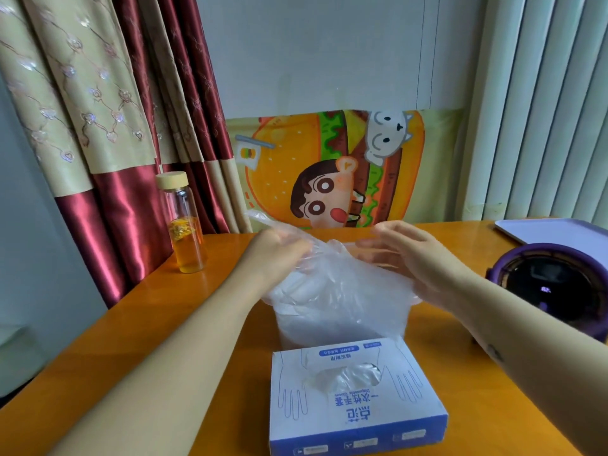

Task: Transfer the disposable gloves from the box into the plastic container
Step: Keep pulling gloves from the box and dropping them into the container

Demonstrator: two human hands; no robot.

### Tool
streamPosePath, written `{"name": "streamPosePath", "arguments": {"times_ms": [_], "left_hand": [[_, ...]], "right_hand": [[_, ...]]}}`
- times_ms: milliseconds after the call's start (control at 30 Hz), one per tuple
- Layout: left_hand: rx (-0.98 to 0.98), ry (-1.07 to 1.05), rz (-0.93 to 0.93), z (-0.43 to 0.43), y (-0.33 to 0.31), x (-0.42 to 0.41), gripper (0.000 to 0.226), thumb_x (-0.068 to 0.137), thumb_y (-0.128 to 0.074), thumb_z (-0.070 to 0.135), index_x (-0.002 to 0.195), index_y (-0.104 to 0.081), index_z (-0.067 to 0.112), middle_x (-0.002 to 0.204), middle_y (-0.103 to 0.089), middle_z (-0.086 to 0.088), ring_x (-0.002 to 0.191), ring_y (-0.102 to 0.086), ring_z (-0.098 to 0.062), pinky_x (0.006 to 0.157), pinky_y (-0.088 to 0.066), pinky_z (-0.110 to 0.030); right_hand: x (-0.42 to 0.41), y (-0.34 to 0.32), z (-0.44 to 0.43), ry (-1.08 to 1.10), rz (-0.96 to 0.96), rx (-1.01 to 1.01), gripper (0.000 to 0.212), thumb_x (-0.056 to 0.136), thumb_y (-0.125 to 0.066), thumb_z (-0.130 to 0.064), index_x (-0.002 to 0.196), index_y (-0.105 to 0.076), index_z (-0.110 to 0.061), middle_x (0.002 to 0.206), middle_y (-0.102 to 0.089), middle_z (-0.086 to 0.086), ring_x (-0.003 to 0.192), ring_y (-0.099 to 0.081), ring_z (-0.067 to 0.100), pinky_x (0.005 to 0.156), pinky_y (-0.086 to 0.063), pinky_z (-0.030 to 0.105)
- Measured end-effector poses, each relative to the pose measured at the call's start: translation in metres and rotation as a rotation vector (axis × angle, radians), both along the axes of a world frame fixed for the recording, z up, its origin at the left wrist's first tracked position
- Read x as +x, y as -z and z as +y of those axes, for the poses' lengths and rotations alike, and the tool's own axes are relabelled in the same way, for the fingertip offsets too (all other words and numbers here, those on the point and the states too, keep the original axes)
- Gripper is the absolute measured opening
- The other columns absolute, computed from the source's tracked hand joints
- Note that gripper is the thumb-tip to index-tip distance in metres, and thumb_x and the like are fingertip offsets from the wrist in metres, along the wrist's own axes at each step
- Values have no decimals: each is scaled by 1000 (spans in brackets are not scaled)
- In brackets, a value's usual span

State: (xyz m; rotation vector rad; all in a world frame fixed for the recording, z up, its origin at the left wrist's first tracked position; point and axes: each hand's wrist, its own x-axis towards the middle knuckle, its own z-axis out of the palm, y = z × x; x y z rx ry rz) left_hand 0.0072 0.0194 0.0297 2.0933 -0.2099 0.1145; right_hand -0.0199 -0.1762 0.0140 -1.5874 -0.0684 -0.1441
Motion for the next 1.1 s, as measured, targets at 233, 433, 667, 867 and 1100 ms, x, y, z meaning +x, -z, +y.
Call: {"name": "streamPosePath", "arguments": {"times_ms": [233,433,667,867,1100], "left_hand": [[-147,-70,201,2,2,26,21,90,-54,13,107,-60,25,90,-66,0,60,-66,-9,60,-54,-25],[-154,-53,270,-12,7,39,43,91,-55,13,132,-54,24,90,-66,-1,64,-64,-10,49,-45,-23],[46,9,269,-9,14,51,36,95,-54,22,131,-53,21,103,-68,1,64,-68,-8,68,-54,-29],[253,-154,-106,20,2,57,81,90,-63,33,153,-11,27,151,-34,2,129,-46,-18,102,-44,-39],[769,369,-436,-24,0,48,35,93,-57,32,128,-56,33,128,-54,14,116,-52,-8,96,-44,-27]], "right_hand": [[-22,9,-25,-185,-285,-512,39,70,-63,-63,71,-72,-25,141,-41,-26,130,-35,-7,100,-32,25],[6,30,-14,-31,-370,-1041,21,87,-59,-41,106,-68,-37,143,-39,-17,135,-28,5,113,-30,35],[56,6,-13,158,-290,-1006,36,87,-62,-4,122,-63,-14,114,-67,1,95,-62,11,81,-46,15],[89,13,-14,-42,-45,-1323,56,85,-62,-4,137,-49,-18,123,-61,2,106,-58,19,83,-47,19],[102,28,-8,-120,20,-1549,58,87,-59,-9,142,-41,-19,130,-57,-1,118,-52,20,98,-44,28]]}}
